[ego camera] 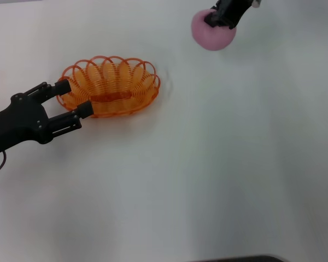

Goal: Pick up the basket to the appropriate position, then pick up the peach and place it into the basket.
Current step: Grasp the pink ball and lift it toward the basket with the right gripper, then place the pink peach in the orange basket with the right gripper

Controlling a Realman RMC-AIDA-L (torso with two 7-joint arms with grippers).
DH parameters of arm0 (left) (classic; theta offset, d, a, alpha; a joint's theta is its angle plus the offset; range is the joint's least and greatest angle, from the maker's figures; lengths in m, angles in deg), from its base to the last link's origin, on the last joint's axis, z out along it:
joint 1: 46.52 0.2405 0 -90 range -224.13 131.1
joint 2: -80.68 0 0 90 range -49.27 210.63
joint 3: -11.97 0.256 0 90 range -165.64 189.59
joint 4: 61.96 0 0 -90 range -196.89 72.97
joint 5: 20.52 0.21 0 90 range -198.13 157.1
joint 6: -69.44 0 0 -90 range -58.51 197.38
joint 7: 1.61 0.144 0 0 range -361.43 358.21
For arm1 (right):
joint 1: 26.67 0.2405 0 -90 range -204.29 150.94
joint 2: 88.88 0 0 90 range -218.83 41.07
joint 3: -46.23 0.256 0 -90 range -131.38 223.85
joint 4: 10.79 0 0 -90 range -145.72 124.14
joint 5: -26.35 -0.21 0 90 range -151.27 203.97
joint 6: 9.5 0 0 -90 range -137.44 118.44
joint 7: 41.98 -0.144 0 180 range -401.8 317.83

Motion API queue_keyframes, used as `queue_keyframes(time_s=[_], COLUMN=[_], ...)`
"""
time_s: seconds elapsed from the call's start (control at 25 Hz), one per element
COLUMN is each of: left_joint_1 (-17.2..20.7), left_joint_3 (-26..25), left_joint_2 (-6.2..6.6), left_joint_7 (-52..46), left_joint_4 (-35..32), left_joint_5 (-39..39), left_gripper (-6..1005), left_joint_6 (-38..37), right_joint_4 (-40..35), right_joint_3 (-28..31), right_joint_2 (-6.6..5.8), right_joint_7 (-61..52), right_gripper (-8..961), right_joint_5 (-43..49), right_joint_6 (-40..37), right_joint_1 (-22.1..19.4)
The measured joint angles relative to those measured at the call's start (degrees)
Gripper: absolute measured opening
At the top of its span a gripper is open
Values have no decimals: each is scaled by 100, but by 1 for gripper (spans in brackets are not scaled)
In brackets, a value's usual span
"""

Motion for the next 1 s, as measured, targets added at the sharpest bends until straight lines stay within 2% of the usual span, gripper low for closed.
queue_keyframes(time_s=[0.36, 0.6, 1.0], left_joint_1=[2, -12, 6], left_joint_3=[0, 0, 0], left_joint_2=[1, 1, -1], left_joint_7=[0, 0, 27], left_joint_4=[-16, -8, 24], left_joint_5=[-4, -5, 1], left_gripper=[843, 843, 843], left_joint_6=[2, 11, 15], right_joint_4=[59, 227, 1225], right_joint_3=[-48, -126, -503], right_joint_2=[22, 27, 27], right_joint_7=[-3, 140, 621], right_gripper=[65, 65, 66], right_joint_5=[-45, -632, -1724], right_joint_6=[5, 112, 998], right_joint_1=[44, 15, 98])
